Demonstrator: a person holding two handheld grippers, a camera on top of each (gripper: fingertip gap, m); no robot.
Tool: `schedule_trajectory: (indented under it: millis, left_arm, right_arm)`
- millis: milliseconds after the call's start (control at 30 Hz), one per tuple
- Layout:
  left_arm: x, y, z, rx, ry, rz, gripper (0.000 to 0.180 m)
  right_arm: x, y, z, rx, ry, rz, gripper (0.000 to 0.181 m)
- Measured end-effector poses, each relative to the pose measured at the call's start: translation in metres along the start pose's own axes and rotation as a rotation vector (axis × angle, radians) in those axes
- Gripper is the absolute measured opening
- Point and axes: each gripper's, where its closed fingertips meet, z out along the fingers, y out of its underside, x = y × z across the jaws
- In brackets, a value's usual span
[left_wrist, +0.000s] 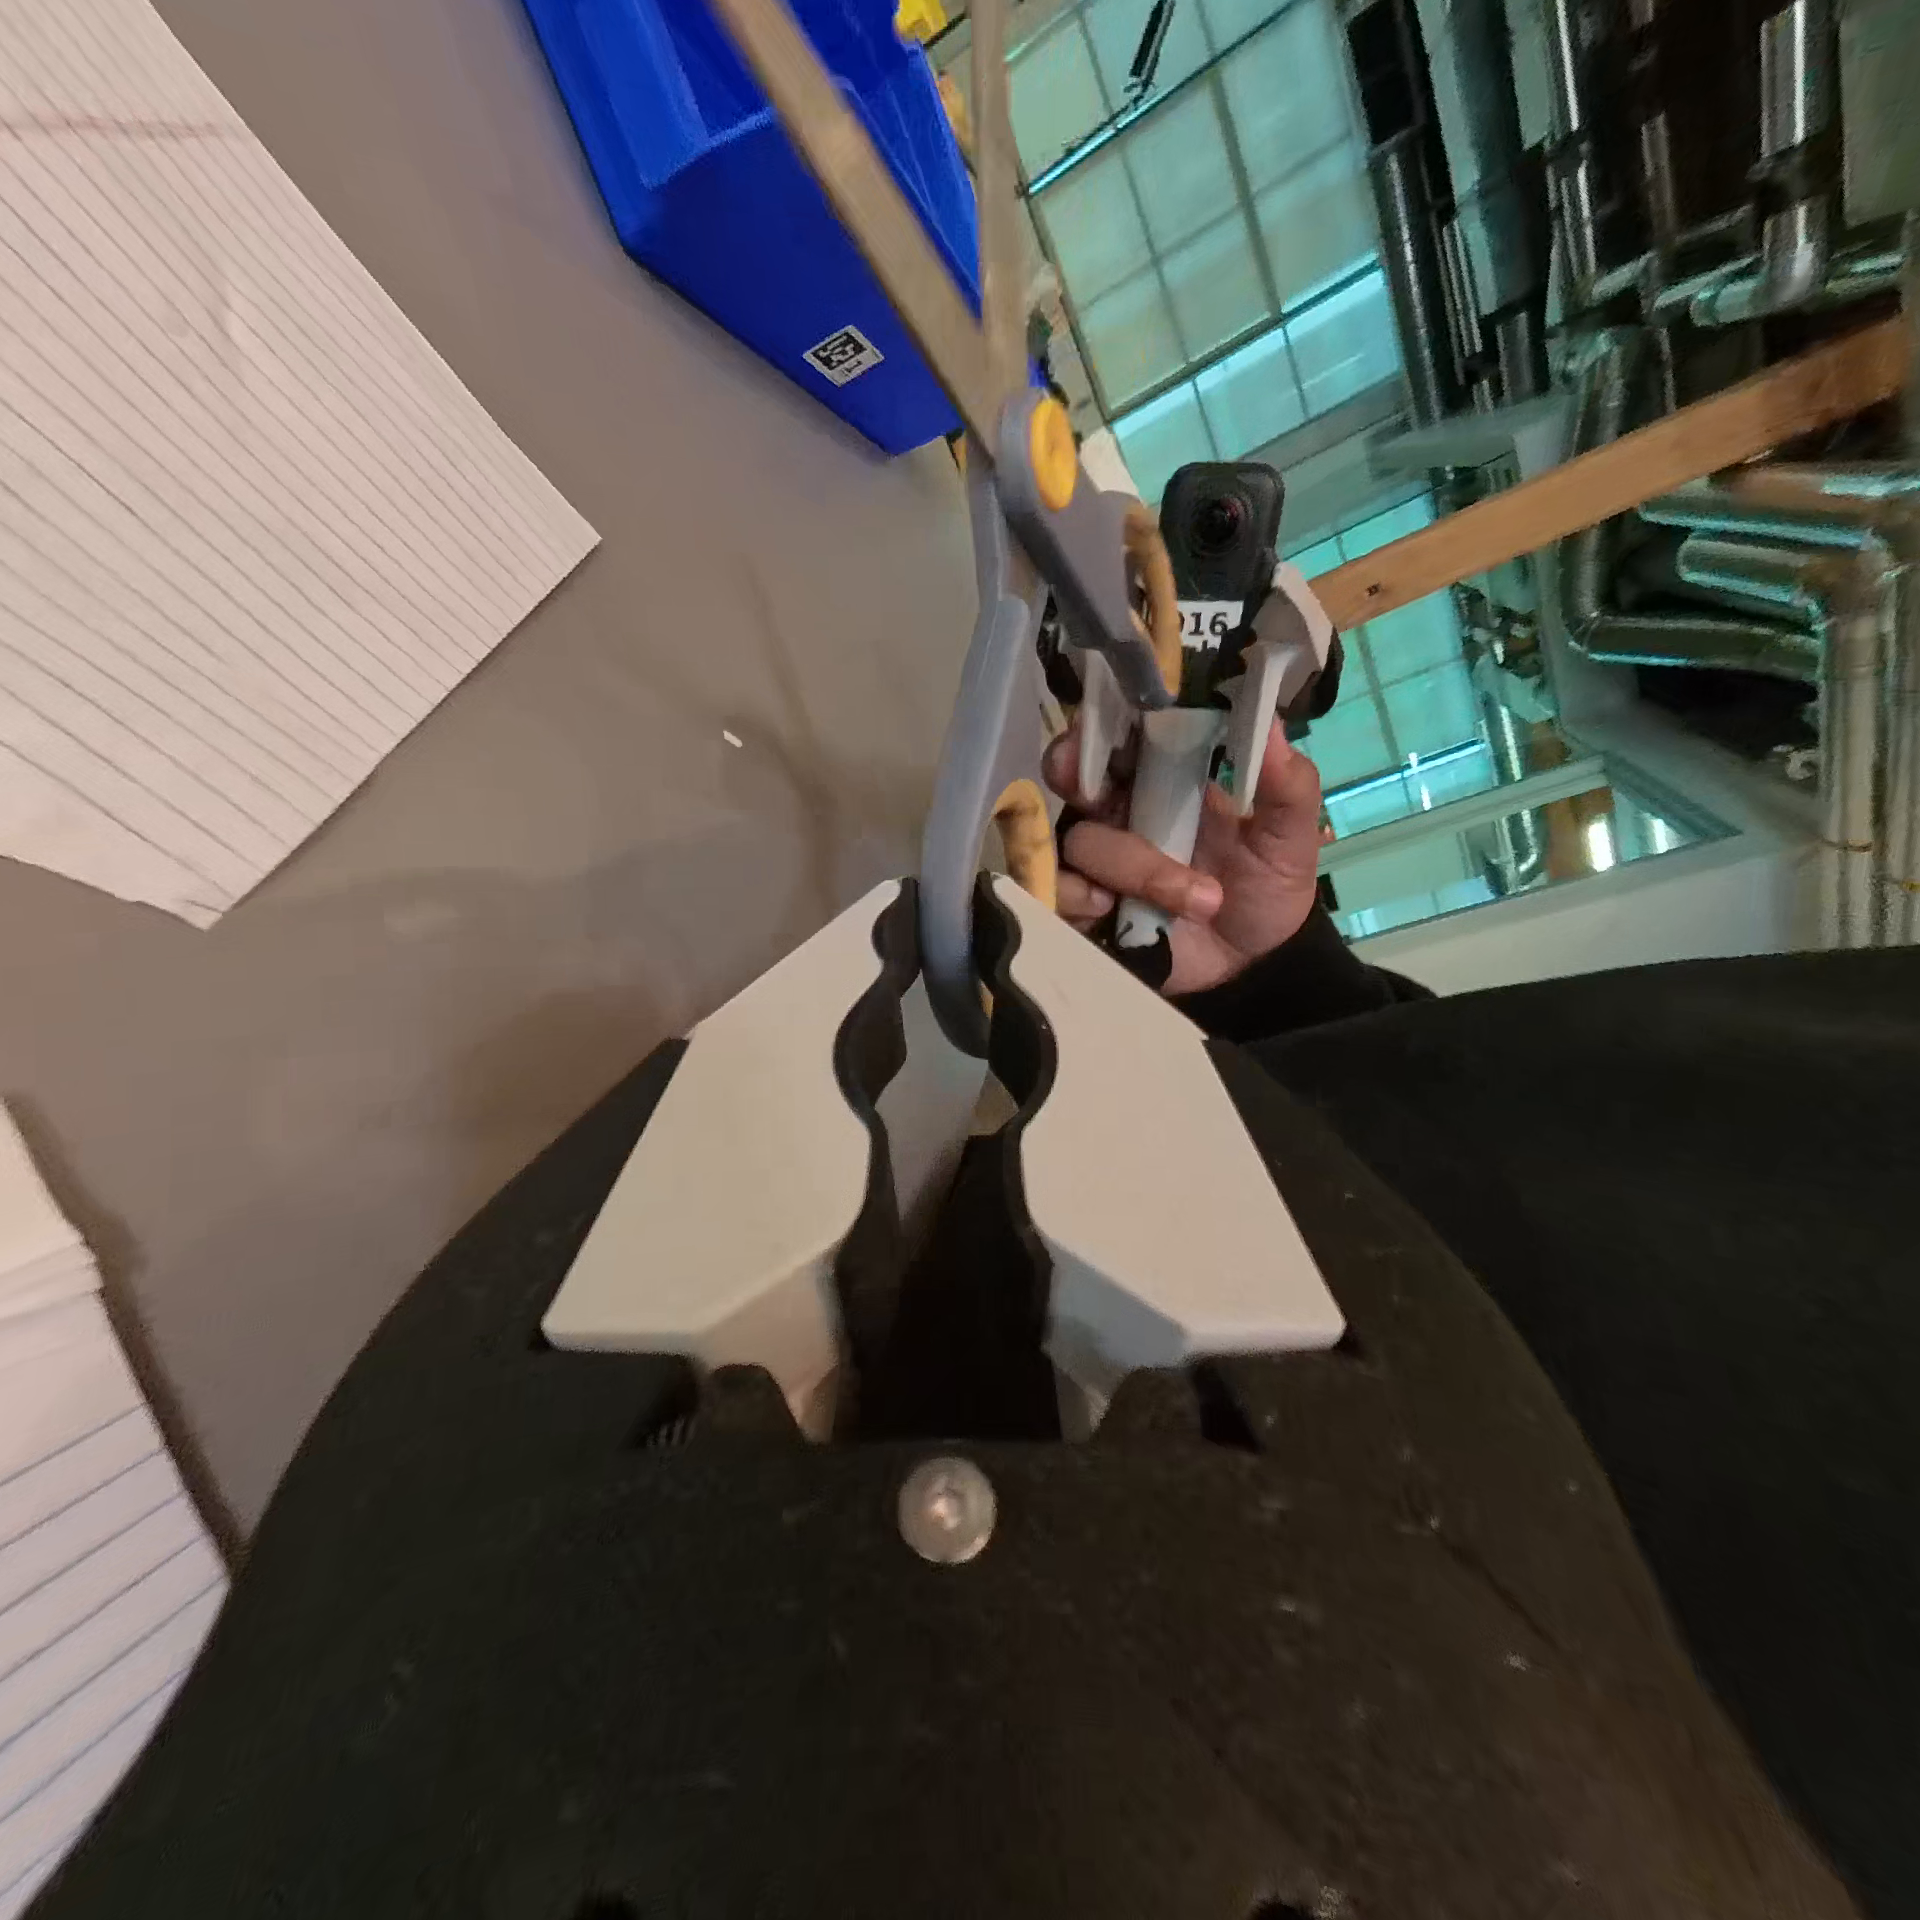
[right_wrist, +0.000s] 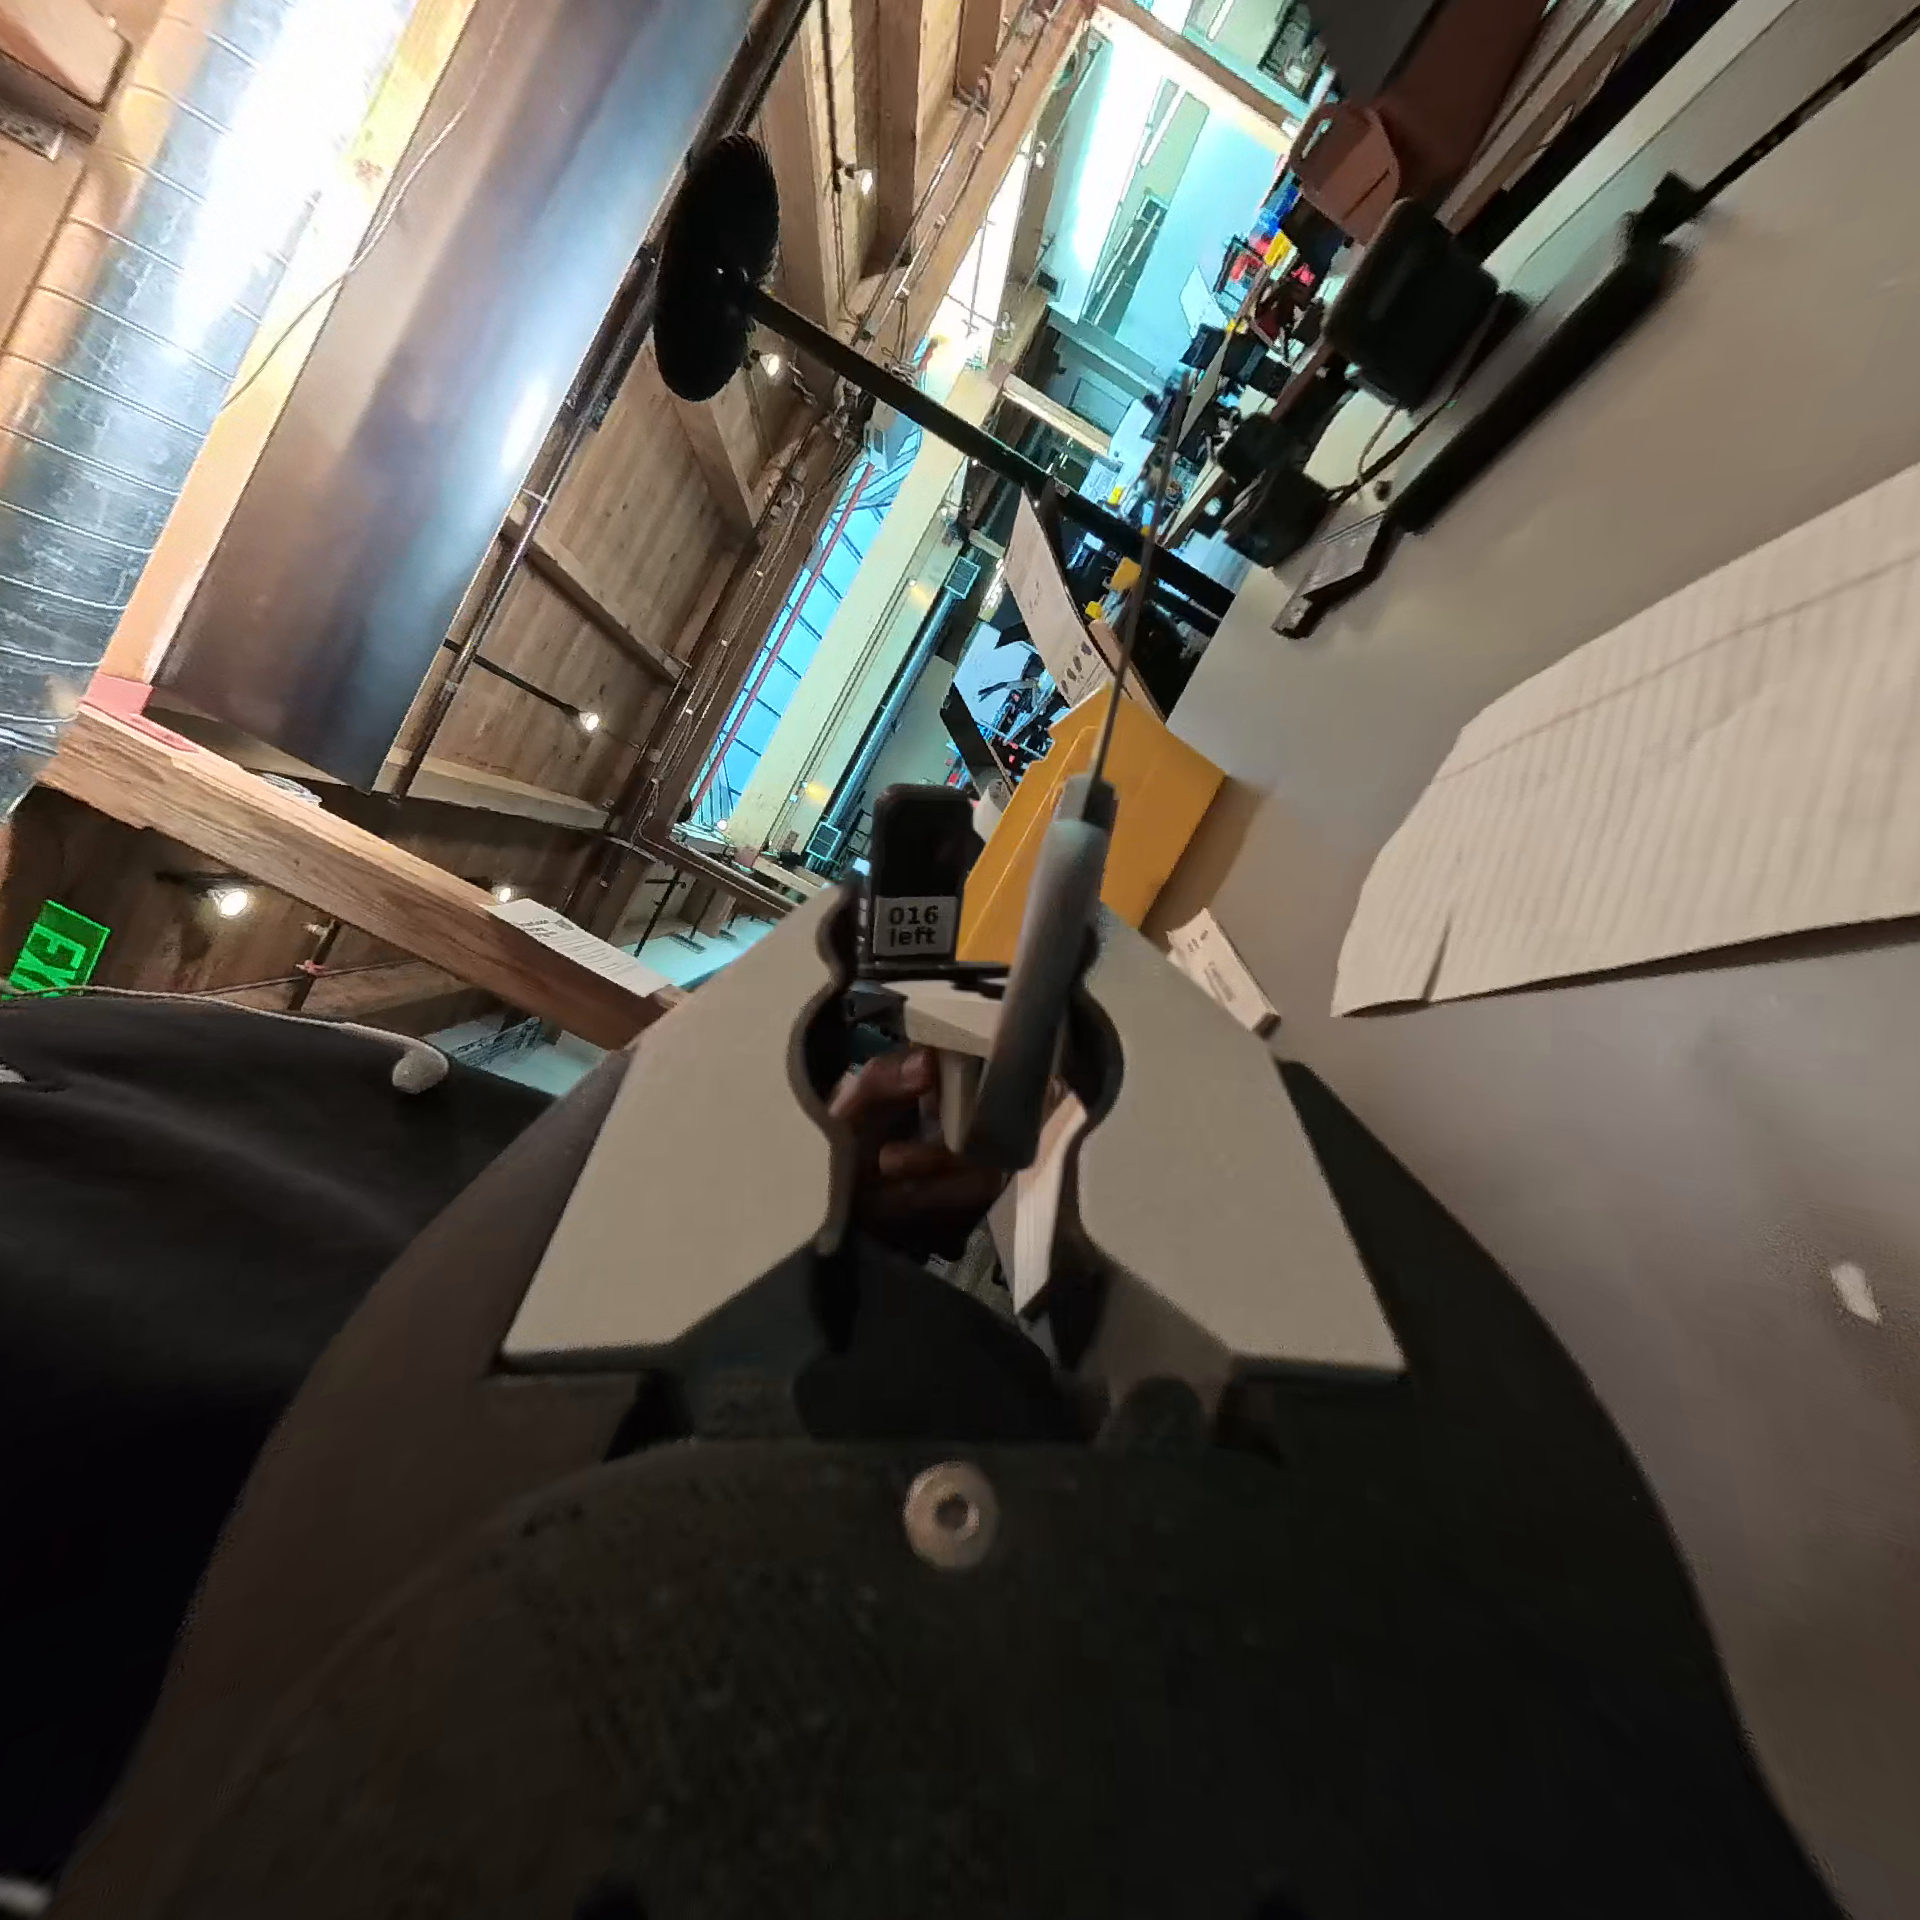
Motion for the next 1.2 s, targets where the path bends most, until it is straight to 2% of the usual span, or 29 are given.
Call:
schedule_trajectory:
  millis: [133,300,367,500,600,733,833,867,1067,1200]
  left_arm:
    - [-0.001,0.002,-0.006,-0.027,-0.024,0.042,0.007]
    - [0.001,-0.019,-0.019,0.103,-0.01,0.005,0.006]
    - [0.006,-0.026,-0.022,0.125,-0.004,0.046,0.006]
    - [0.023,-0.035,-0.028,0.12,0.004,0.158,0.006]
    - [0.025,-0.039,-0.033,0.11,-0.028,0.196,0.007]
    - [0.028,-0.041,-0.035,0.137,0.027,0.141,0.006]
    - [0.027,-0.039,-0.032,0.128,0.024,0.139,0.006]
    - [0.028,-0.039,-0.032,0.129,0.029,0.136,0.006]
    - [0.019,-0.038,-0.025,0.16,0.058,0.035,0.007]
    - [0.012,-0.032,-0.017,0.158,0.065,-0.012,0.008]
  right_arm:
    - [0.009,0.004,-0.012,-0.052,0.062,-0.002,0.045]
    - [0.021,0.045,-0.016,-0.323,0.202,-0.123,0.05]
    - [0.027,0.058,-0.018,-0.402,0.242,-0.163,0.052]
    - [0.03,0.051,-0.019,-0.359,0.247,-0.17,0.059]
    - [0.029,0.052,-0.02,-0.401,0.269,-0.243,0.054]
    - [0.041,0.069,-0.016,-0.501,0.317,-0.312,0.044]
    - [0.036,0.067,-0.01,-0.465,0.281,-0.29,0.037]
    - [0.034,0.067,-0.01,-0.464,0.267,-0.288,0.029]
    - [0.012,0.074,-0.014,-0.478,0.147,-0.22,0.031]
    - [0.007,0.069,-0.021,-0.433,0.133,-0.182,0.031]
